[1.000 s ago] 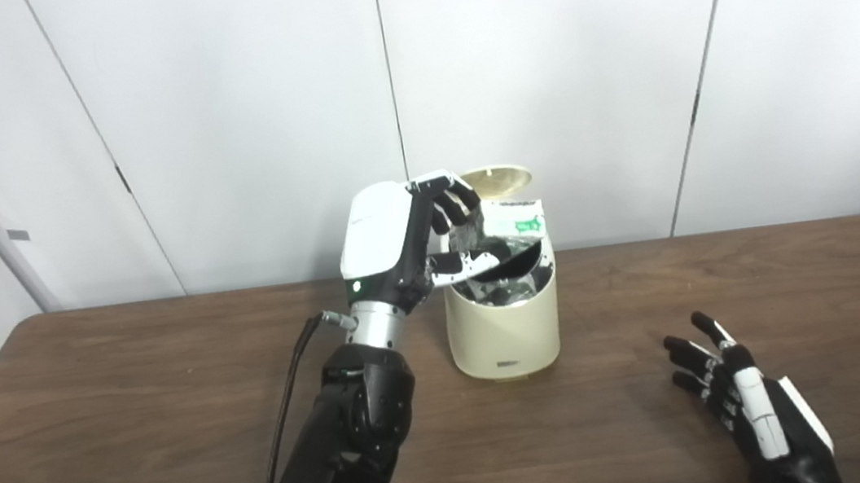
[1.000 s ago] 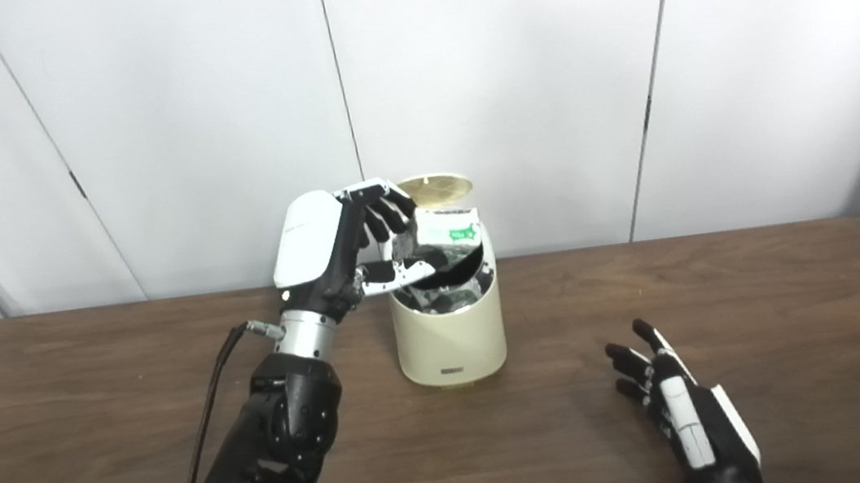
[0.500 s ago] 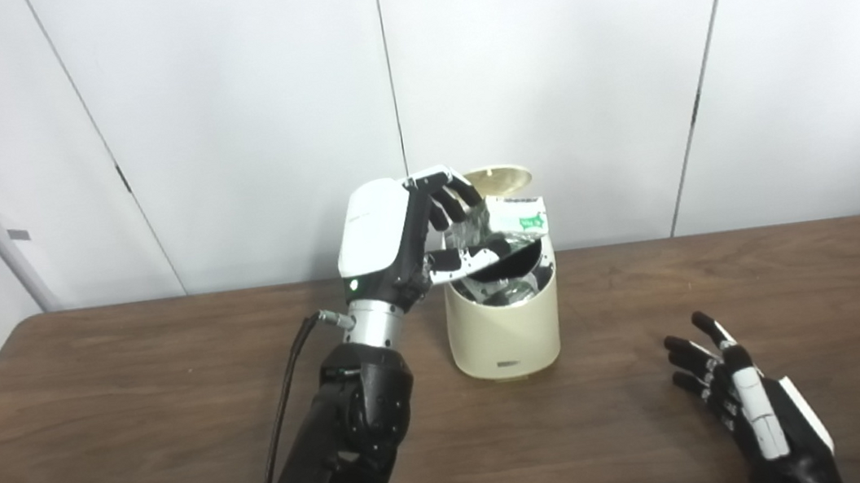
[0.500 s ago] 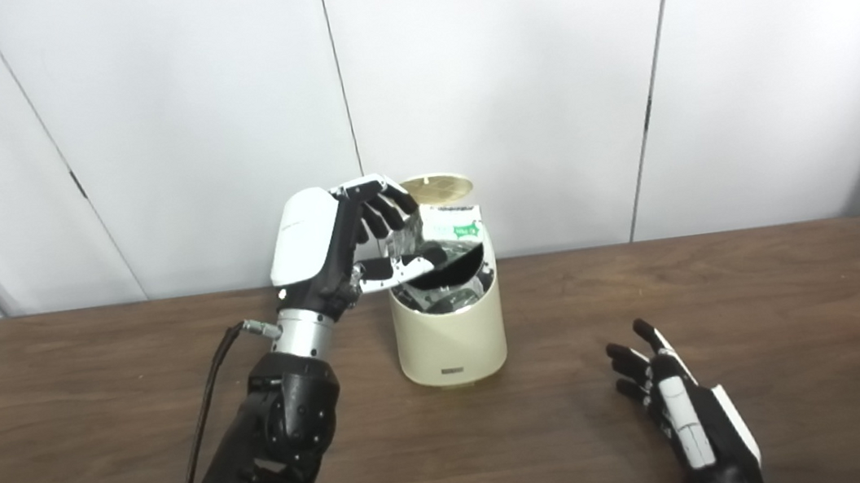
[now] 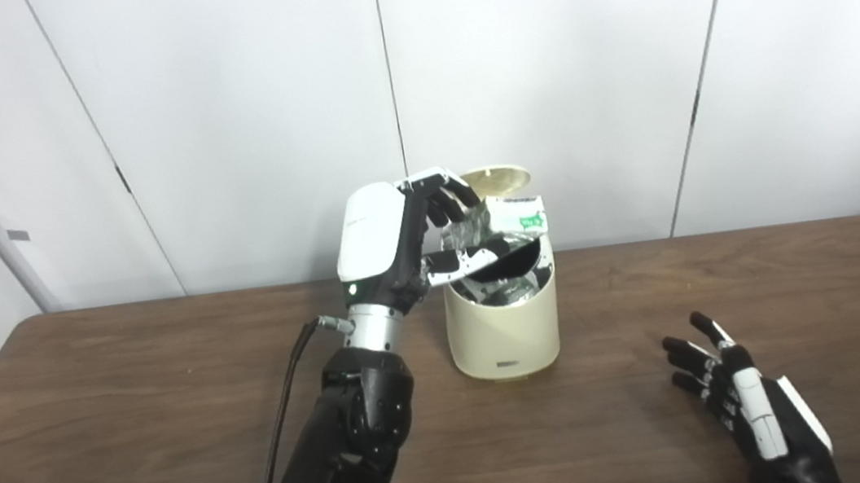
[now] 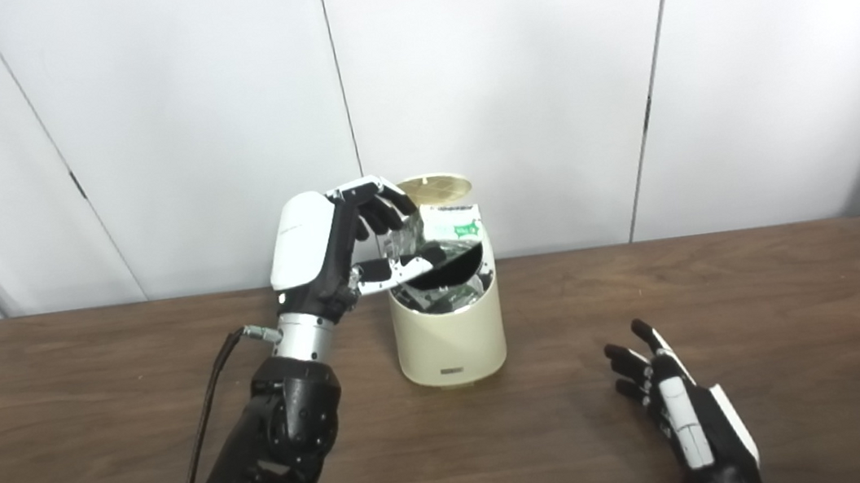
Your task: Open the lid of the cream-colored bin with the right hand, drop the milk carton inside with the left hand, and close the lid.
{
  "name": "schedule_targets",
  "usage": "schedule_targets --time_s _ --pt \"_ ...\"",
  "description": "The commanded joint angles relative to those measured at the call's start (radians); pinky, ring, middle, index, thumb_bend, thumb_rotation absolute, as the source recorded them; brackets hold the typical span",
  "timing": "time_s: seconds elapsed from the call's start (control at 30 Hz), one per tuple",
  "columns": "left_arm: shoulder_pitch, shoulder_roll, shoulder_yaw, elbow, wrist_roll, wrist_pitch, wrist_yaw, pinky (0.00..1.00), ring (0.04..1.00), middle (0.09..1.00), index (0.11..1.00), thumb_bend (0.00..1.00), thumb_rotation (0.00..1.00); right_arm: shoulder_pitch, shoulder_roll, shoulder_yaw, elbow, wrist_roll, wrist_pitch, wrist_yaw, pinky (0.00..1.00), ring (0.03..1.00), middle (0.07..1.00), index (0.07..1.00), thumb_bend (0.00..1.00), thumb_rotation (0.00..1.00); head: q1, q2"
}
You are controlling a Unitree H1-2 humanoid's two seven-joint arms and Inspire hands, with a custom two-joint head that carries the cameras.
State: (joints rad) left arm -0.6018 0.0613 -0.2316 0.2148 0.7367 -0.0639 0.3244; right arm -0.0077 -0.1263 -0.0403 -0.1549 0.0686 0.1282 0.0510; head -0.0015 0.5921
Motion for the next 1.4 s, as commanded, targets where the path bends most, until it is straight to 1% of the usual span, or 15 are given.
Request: schedule_targets --time_s 0.0,0.1,0.27,0.43,0.53,0.6,0.7,0.9,1.13,1.23,1.33,1.37 --pt "-0.031 -0.002 0.014 -0.010 -0.008 -0.021 0.040 0.35 0.425 0.540 0.501 0.47 0.00 -0.004 -0.005 0.009 -0.017 -0.008 0.000 0.012 0.84 0.870 0.838 0.954 0.60 0.99 -0.001 0.000" --pt "-0.028 -0.003 0.013 -0.006 -0.008 -0.024 0.044 0.35 0.427 0.542 0.499 0.47 0.00 -0.002 -0.003 0.009 -0.019 -0.008 0.002 0.010 0.84 0.871 0.837 0.956 0.59 0.99 -0.005 -0.001" --pt "-0.026 -0.010 0.016 -0.002 -0.035 -0.035 0.044 0.36 0.424 0.540 0.498 0.47 0.00 -0.001 -0.003 0.016 -0.025 -0.028 0.010 0.008 0.84 0.870 0.835 0.956 0.58 1.00 -0.013 -0.002" --pt "-0.027 -0.014 0.016 0.009 -0.072 -0.094 0.051 0.35 0.422 0.544 0.503 0.47 0.00 0.003 -0.001 0.025 -0.035 -0.053 0.031 0.000 0.82 0.864 0.835 0.950 0.60 1.00 -0.024 -0.005" --pt "-0.030 -0.018 0.016 0.014 -0.076 -0.112 0.055 0.35 0.420 0.534 0.509 0.47 0.00 0.002 0.004 0.027 -0.036 -0.057 0.037 -0.002 0.82 0.865 0.836 0.952 0.61 1.00 -0.029 -0.004" --pt "-0.033 -0.022 0.017 0.018 -0.079 -0.124 0.059 0.36 0.418 0.517 0.513 0.47 0.00 0.001 0.003 0.032 -0.033 -0.067 0.031 -0.003 0.81 0.865 0.837 0.953 0.60 1.00 -0.031 -0.005" --pt "-0.039 -0.028 0.019 0.034 -0.083 -0.142 0.069 0.34 0.420 0.521 0.516 0.47 0.00 0.000 -0.002 0.044 -0.023 -0.089 0.015 -0.005 0.80 0.859 0.837 0.950 0.60 1.00 -0.035 -0.006" --pt "-0.045 -0.034 0.019 0.047 -0.085 -0.159 0.085 0.33 0.421 0.533 0.513 0.47 0.00 -0.005 -0.007 0.049 -0.011 -0.106 0.001 -0.003 0.80 0.856 0.836 0.947 0.58 1.00 -0.037 -0.008" --pt "-0.047 -0.036 0.025 0.059 -0.090 -0.160 0.086 0.32 0.420 0.534 0.515 0.47 0.00 -0.004 -0.005 0.050 -0.020 -0.110 0.019 -0.007 0.82 0.861 0.834 0.943 0.60 1.00 -0.034 -0.008" --pt "-0.043 -0.032 0.026 0.060 -0.092 -0.165 0.086 0.35 0.422 0.523 0.513 0.47 0.00 -0.004 -0.006 0.051 -0.020 -0.110 0.022 -0.005 0.82 0.861 0.831 0.944 0.59 1.00 -0.032 -0.007" --pt "-0.039 -0.031 0.029 0.054 -0.094 -0.167 0.086 0.35 0.424 0.521 0.512 0.47 0.00 -0.003 -0.009 0.053 -0.023 -0.114 0.024 -0.004 0.81 0.859 0.829 0.944 0.59 1.00 -0.031 -0.008" --pt "-0.036 -0.030 0.031 0.049 -0.095 -0.166 0.084 0.33 0.424 0.526 0.512 0.47 0.00 -0.002 -0.008 0.053 -0.024 -0.113 0.024 -0.003 0.81 0.861 0.829 0.944 0.59 1.00 -0.034 -0.008"
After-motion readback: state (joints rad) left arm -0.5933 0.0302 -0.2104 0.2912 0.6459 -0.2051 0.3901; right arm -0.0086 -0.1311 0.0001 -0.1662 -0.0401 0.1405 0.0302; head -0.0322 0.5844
